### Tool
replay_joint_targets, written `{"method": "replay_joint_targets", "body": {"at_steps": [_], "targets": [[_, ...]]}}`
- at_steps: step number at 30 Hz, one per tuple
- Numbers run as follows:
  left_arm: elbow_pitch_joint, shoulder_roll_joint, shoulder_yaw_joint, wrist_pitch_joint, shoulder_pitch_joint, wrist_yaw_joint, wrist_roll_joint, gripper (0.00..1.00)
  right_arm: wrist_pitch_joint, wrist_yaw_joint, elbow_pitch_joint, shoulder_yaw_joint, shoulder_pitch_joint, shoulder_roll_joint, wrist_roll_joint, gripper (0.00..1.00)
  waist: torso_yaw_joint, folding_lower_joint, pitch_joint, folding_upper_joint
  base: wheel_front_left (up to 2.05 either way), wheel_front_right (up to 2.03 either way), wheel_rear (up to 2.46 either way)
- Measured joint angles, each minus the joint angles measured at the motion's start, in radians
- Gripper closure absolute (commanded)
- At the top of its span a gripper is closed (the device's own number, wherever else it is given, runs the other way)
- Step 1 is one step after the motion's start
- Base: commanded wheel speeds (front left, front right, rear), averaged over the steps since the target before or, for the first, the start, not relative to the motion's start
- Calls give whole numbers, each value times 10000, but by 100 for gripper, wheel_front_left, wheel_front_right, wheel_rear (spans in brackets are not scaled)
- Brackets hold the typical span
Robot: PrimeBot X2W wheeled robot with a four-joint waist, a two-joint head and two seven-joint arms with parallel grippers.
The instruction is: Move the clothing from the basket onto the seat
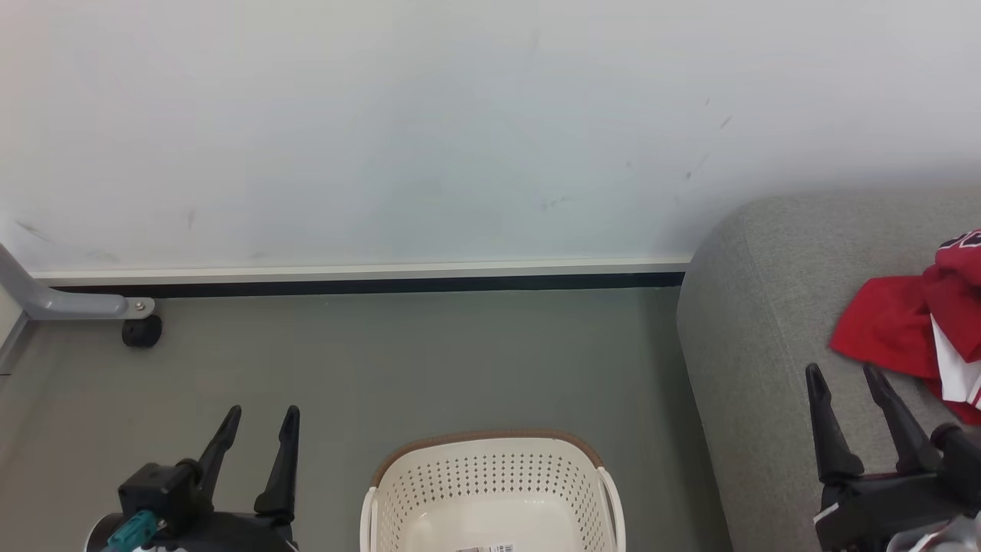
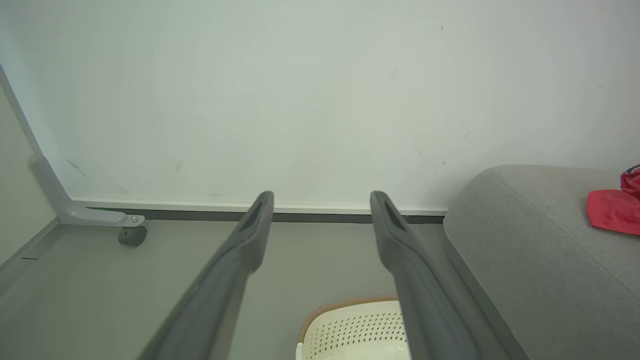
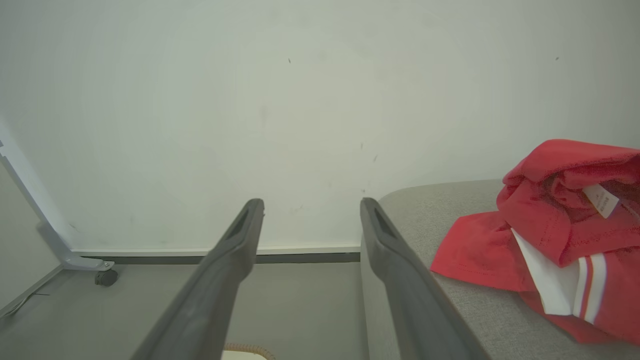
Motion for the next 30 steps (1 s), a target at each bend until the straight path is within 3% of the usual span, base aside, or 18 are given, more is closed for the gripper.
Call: {"method": "replay_joint_targets", "body": {"at_steps": [12,30], "targets": [[-201,-439,756,0,445,130,447,0,-63,-196,-228,-222,549,711,-393,0,9,0,37,0,0,0,0],[-291,-780,1256,0,550,163,934,0,-65,-205,-531,-646,521,917,-846,0,-76,1,28,1,0,0,0]]}}
